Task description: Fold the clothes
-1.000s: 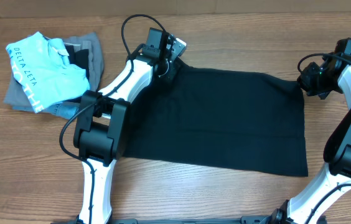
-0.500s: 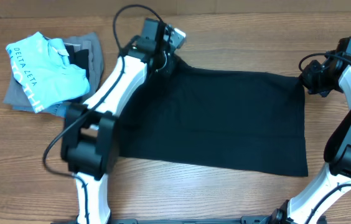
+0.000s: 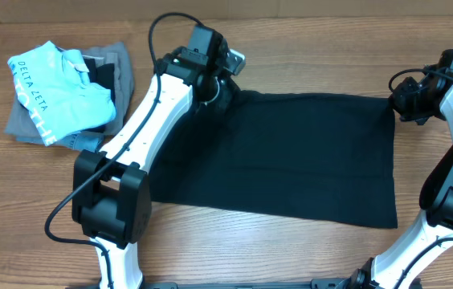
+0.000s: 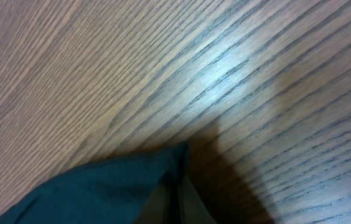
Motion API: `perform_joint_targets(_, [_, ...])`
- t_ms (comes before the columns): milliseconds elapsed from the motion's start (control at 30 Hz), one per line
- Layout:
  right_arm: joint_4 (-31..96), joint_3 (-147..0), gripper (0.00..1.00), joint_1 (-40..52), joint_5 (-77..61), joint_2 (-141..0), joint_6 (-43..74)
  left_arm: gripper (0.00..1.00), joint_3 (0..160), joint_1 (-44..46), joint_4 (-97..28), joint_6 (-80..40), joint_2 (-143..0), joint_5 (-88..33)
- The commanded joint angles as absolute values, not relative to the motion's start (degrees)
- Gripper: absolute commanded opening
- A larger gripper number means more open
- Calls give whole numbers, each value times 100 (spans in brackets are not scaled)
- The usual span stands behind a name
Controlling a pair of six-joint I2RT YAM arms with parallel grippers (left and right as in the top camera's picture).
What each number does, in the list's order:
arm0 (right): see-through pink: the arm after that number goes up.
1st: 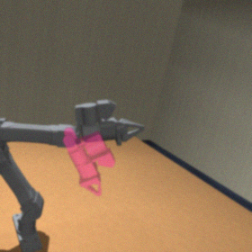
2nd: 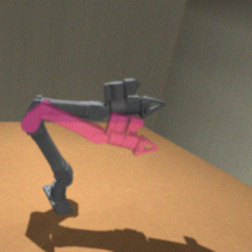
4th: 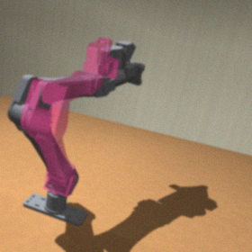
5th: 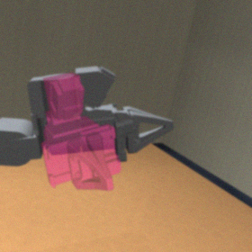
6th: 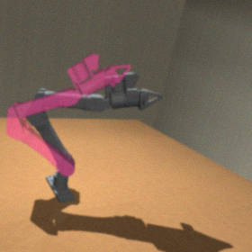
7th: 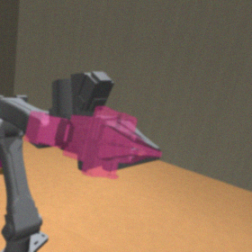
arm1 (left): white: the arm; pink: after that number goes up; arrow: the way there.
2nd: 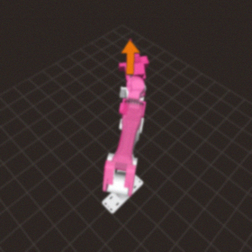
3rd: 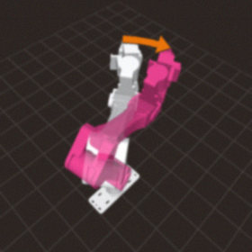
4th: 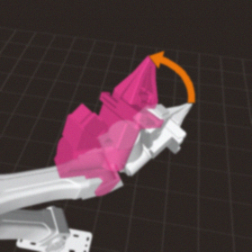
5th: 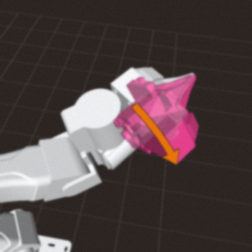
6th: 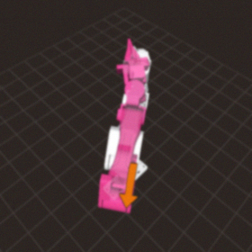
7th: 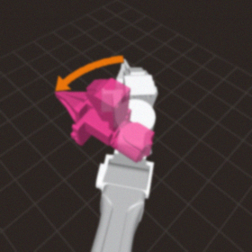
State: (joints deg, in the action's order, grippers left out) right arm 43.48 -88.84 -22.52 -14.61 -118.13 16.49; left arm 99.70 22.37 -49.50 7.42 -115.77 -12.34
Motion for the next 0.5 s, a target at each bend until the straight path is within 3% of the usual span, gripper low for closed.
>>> perform_joint_targets(0, [4327, -8989, 4, -2274, -1507, -11673, 1649, 16, 10022, 2333, -5271, 370, -11539, -1208])
perform_joint_targets(67, [4331, -8989, 4, -2274, -1509, -11673, 1651, 22, 10022, 2327, -5376, 279, -11539, -532])
perform_joint_targets(133, [4333, -8989, 4, -2274, -1509, -11673, 1651, 41, 10025, 2268, -5319, 14, -11539, 119])
perform_joint_targets(200, [4338, -8989, 4, -2274, -1516, -11673, 1651, 51, 10022, 2088, -4982, 1, -11544, 401])
perform_joint_targets(467, [4346, -8989, 4, -2268, -1664, -11673, 1651, 53, 10025, 919, -3415, 274, -12042, -2126])
